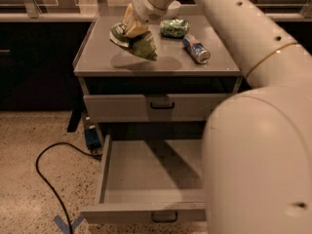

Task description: Place green jalapeno chip bag into middle drawer

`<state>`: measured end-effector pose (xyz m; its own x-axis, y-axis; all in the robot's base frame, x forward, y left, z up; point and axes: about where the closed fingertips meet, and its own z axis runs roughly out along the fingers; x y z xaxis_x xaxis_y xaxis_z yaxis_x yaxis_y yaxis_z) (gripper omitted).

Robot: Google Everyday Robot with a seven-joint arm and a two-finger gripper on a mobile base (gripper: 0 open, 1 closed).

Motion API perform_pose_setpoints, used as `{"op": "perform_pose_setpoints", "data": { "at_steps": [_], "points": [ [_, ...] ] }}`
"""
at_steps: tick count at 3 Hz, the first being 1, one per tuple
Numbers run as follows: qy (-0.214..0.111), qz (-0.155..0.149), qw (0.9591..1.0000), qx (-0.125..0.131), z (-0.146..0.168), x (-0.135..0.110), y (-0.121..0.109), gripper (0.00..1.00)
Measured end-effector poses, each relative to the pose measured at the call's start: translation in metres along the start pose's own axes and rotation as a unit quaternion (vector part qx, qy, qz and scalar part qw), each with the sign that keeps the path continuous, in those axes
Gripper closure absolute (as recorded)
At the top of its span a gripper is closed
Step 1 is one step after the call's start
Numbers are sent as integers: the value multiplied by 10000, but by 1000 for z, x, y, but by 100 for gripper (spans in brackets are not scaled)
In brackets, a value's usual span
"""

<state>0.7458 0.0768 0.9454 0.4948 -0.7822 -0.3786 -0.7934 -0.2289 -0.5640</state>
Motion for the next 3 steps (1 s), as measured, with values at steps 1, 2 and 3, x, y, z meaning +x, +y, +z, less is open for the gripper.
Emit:
{"op": "perform_pose_setpoints", "data": {
  "at_steps": [1, 2, 3],
  "points": [
    [-315, -205, 9972, 642, -54, -44, 6, 100],
    [-703, -325, 9947, 676, -48, -72, 47, 100],
    [-1038, -427, 9937, 81, -5, -87, 113, 100]
  ]
}}
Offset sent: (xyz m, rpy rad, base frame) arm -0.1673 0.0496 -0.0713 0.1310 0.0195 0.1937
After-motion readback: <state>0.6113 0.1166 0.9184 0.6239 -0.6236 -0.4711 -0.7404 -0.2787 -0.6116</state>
